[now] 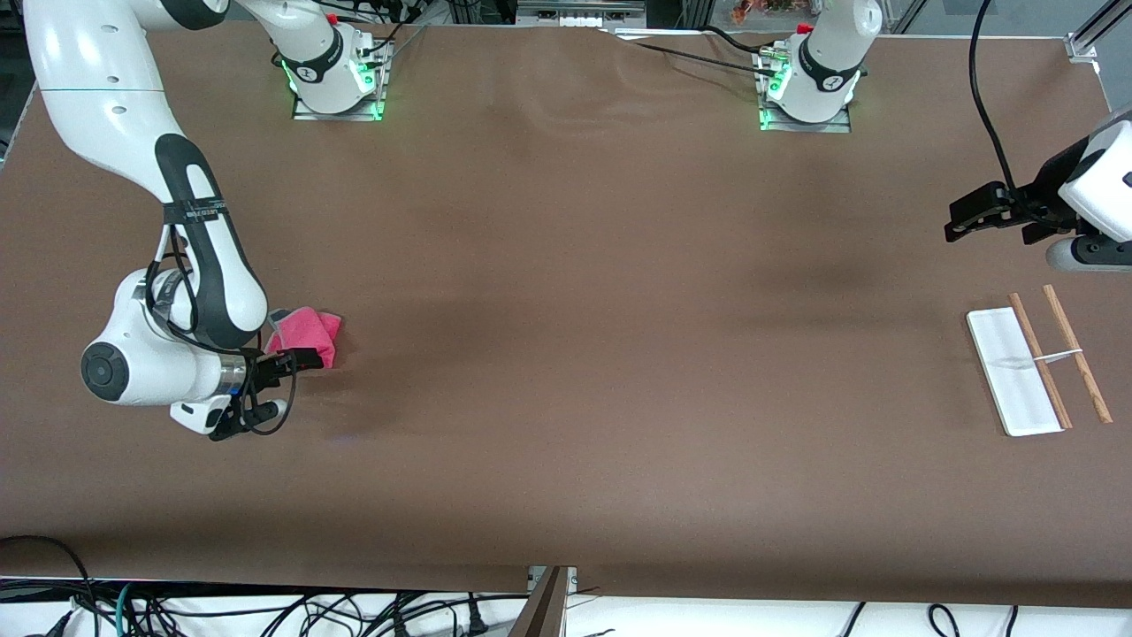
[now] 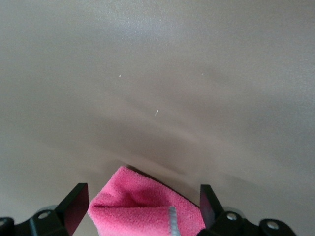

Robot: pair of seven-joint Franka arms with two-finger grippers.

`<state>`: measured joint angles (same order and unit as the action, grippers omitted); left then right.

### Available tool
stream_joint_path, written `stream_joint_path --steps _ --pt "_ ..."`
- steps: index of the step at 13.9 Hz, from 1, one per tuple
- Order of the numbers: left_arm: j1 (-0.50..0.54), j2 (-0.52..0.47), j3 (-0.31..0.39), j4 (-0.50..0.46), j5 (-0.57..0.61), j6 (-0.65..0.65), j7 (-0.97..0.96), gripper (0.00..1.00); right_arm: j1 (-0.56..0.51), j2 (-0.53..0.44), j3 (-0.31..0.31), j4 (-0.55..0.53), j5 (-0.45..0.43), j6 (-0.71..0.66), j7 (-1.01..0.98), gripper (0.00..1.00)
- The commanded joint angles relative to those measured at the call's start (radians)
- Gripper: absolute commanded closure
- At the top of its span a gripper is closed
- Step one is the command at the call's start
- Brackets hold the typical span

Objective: Pass towel and hang on rack
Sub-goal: 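Reach the right gripper down to the pink towel, then close the right gripper on the towel's grey edge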

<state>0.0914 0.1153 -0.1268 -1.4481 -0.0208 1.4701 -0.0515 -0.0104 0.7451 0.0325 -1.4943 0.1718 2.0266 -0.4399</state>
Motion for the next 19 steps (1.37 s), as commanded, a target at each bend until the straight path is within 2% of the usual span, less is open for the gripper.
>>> stream_joint_path --steps 1,7,19 --pt "0.005 -0.008 -0.002 -0.003 -0.014 -0.005 0.01 0.0 -0.025 -0.001 0.006 0.003 0.038 -0.025 -0.023 0.0" --pt "0.005 -0.008 -0.002 -0.003 -0.013 -0.005 0.01 0.0 -0.051 -0.004 0.006 0.003 0.115 -0.114 -0.023 0.0" --pt "0.004 -0.008 -0.004 -0.003 -0.013 -0.005 0.01 0.0 -0.063 0.002 0.004 -0.014 0.141 -0.147 -0.023 0.0"
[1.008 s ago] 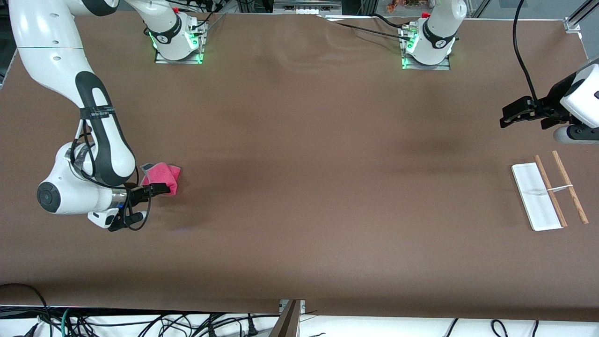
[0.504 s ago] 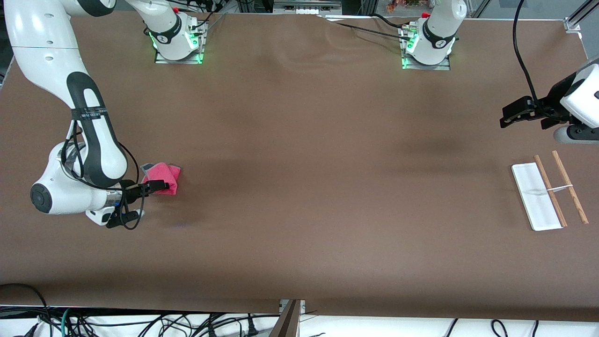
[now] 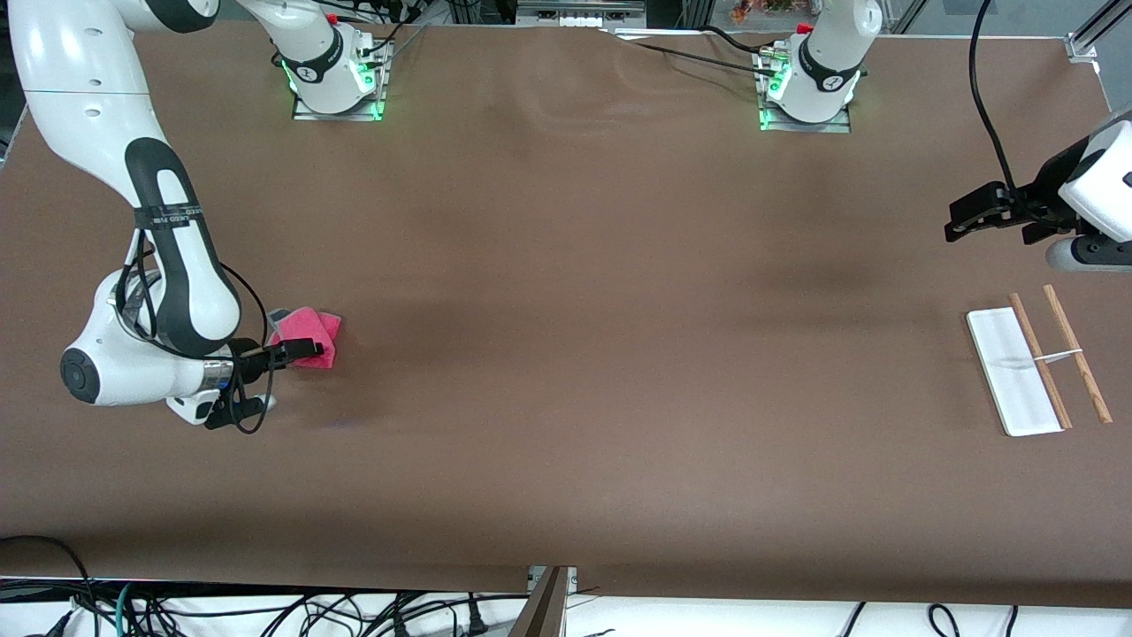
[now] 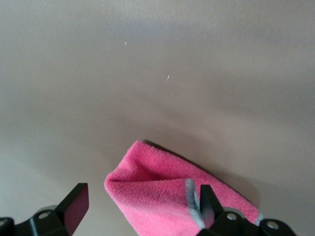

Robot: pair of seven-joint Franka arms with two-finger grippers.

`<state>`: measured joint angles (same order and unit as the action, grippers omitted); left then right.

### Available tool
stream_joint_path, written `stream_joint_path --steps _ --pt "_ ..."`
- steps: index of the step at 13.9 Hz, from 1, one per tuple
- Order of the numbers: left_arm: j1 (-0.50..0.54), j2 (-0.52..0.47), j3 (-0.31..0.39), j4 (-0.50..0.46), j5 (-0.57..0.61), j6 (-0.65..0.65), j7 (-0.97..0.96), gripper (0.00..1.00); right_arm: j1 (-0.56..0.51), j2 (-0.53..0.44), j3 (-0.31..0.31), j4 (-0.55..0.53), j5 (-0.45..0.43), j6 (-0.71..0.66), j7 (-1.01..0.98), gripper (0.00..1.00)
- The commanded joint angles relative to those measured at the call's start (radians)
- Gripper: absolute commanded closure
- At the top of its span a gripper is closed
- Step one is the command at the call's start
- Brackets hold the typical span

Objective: Pass towel and hang on rack
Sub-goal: 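Close the right gripper on the towel's grey edge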

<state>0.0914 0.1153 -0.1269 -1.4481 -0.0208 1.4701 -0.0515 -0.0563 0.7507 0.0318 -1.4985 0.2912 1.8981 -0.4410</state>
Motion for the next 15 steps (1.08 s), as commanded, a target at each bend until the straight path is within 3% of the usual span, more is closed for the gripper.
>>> stream_joint_path --steps 1,13,15 --pt "0.004 -0.009 -0.004 -0.003 -0.013 -0.005 0.01 0.0 -0.02 -0.002 0.005 -0.011 0.022 -0.03 -0.022 0.0" --pt "-0.004 -0.013 -0.03 0.009 -0.007 -0.004 0.009 0.0 -0.046 0.002 0.002 -0.009 0.022 -0.109 -0.033 0.0" --pt "-0.004 -0.013 -0.03 0.009 -0.007 -0.001 0.009 0.0 -0.047 0.004 0.002 -0.009 0.022 -0.116 -0.033 0.05"
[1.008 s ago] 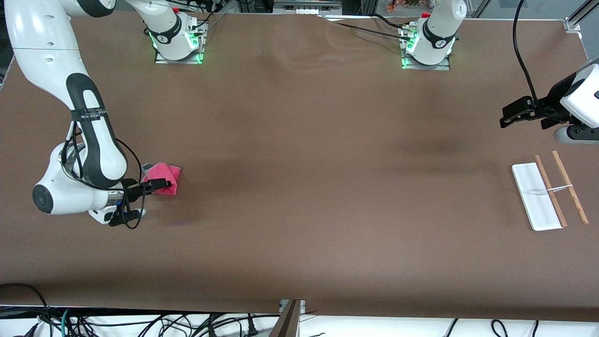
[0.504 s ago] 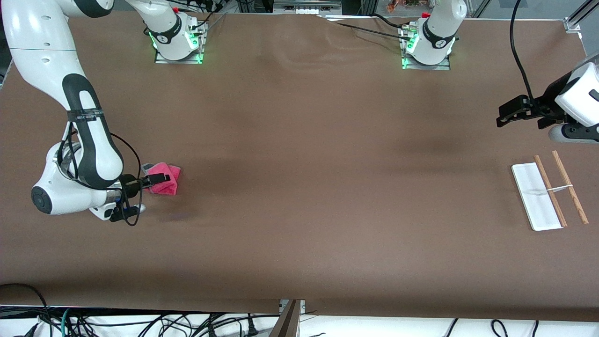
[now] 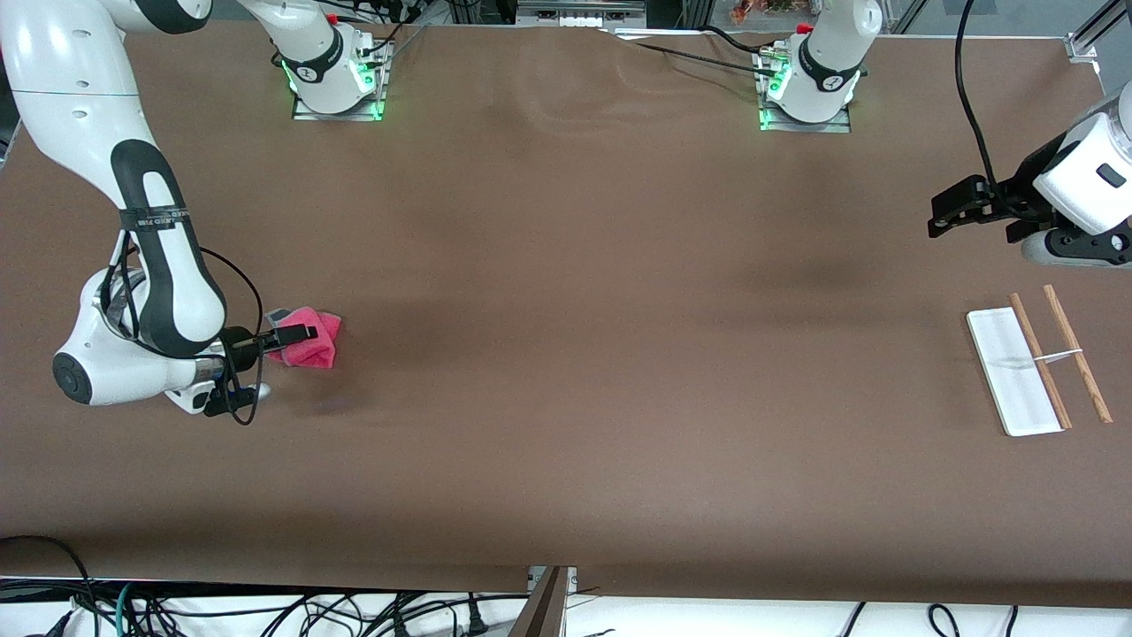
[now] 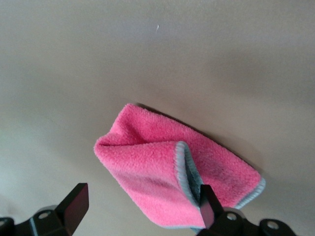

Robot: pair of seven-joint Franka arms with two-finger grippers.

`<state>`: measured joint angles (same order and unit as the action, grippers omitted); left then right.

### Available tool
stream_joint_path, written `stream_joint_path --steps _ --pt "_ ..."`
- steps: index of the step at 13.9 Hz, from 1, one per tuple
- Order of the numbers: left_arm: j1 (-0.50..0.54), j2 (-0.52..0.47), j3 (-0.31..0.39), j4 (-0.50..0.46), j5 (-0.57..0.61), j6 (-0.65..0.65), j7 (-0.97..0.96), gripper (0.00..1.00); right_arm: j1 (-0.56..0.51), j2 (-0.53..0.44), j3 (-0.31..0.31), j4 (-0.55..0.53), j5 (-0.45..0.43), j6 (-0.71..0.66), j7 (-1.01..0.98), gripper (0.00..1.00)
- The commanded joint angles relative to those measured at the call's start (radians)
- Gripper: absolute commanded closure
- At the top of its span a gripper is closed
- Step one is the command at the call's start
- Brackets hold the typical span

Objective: Pass towel and hang on rack
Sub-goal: 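Close the right gripper on the towel's grey edge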

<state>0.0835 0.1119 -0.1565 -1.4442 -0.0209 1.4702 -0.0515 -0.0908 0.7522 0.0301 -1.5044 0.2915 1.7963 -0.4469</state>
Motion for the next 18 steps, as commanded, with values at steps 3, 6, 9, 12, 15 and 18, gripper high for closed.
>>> stream_joint_path --steps 3,6,9,12,15,18 --pt "0.002 -0.009 -0.001 0.005 -0.007 -0.002 0.009 0.0 -0.012 0.009 0.004 -0.004 0.021 -0.028 -0.026 0.33" --pt "0.002 -0.009 -0.001 0.005 -0.007 -0.002 0.009 0.0 -0.012 0.013 0.004 -0.001 0.021 -0.023 -0.026 0.27" --pt "0.002 -0.009 -0.003 0.005 -0.007 -0.002 0.009 0.0 -0.012 0.013 0.004 0.001 0.02 -0.023 -0.027 0.26" --pt "0.001 -0.009 -0.005 0.005 -0.008 -0.002 0.009 0.0 -0.015 0.006 -0.001 0.013 0.014 -0.028 -0.029 0.02" --pt "0.001 -0.009 -0.005 0.005 -0.008 -0.002 0.009 0.0 -0.049 0.001 -0.001 0.013 0.011 -0.031 -0.065 0.01" --pt "0.001 -0.009 -0.005 0.005 -0.01 -0.002 0.009 0.0 -0.067 0.006 -0.002 0.01 0.015 -0.032 -0.108 0.01"
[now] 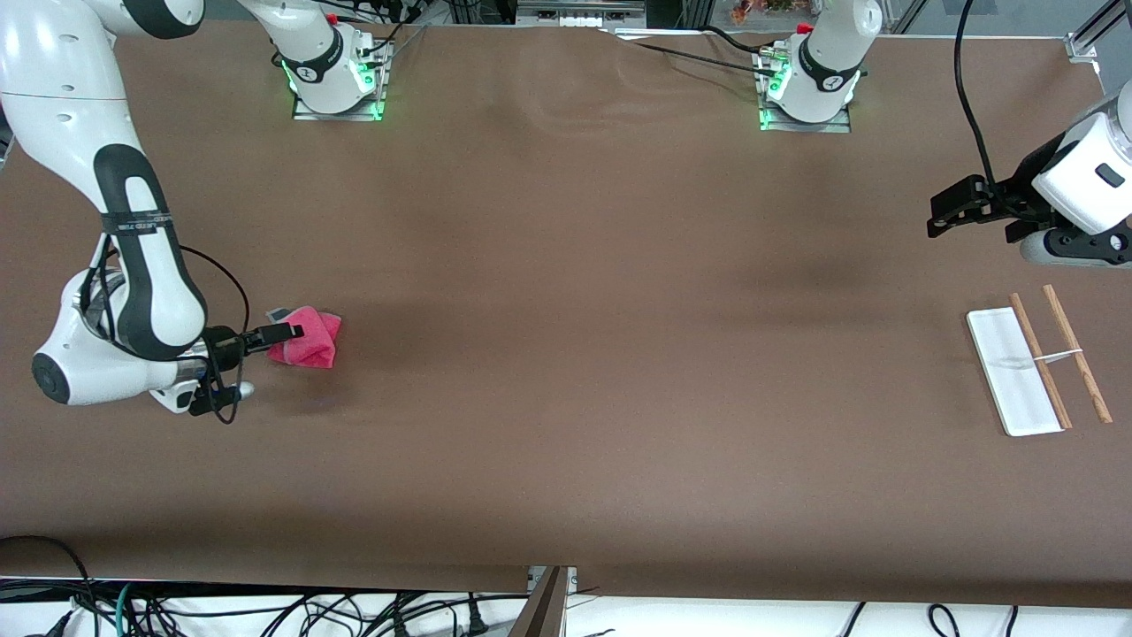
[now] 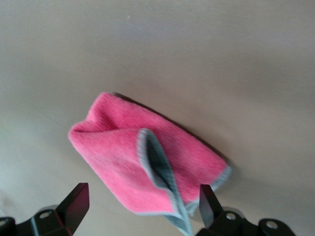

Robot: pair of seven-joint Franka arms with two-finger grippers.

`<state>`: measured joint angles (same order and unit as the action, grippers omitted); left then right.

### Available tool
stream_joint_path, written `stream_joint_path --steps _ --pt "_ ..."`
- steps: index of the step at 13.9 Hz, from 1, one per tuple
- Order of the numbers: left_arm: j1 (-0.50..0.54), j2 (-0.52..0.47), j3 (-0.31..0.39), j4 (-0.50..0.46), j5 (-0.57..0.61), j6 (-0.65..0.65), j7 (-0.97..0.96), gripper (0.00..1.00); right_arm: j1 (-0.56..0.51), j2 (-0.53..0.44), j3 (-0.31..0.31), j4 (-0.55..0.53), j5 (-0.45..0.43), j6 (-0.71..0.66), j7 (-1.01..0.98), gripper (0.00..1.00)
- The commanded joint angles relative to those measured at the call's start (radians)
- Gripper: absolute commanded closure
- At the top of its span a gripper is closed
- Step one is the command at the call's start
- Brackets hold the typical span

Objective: Pass towel and hang on rack
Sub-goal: 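Close the right gripper on the towel's grey edge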

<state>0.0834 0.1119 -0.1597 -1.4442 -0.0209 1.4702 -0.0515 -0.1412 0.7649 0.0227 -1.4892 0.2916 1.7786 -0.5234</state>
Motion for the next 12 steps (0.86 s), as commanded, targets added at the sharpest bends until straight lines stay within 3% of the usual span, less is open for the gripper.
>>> stream_joint_path --steps 1,6,12 --pt "0.001 -0.009 -0.001 0.005 -0.013 -0.001 0.009 0.0 -0.017 -0.006 0.005 -0.006 0.015 -0.028 -0.024 0.01" --pt "0.001 -0.009 -0.003 0.005 -0.013 -0.002 0.009 0.0 -0.023 -0.007 0.003 -0.014 0.014 -0.12 0.034 0.01" --pt "0.001 -0.009 -0.003 0.005 -0.013 -0.002 0.007 0.0 -0.044 0.014 0.003 -0.019 0.006 -0.114 0.029 0.01"
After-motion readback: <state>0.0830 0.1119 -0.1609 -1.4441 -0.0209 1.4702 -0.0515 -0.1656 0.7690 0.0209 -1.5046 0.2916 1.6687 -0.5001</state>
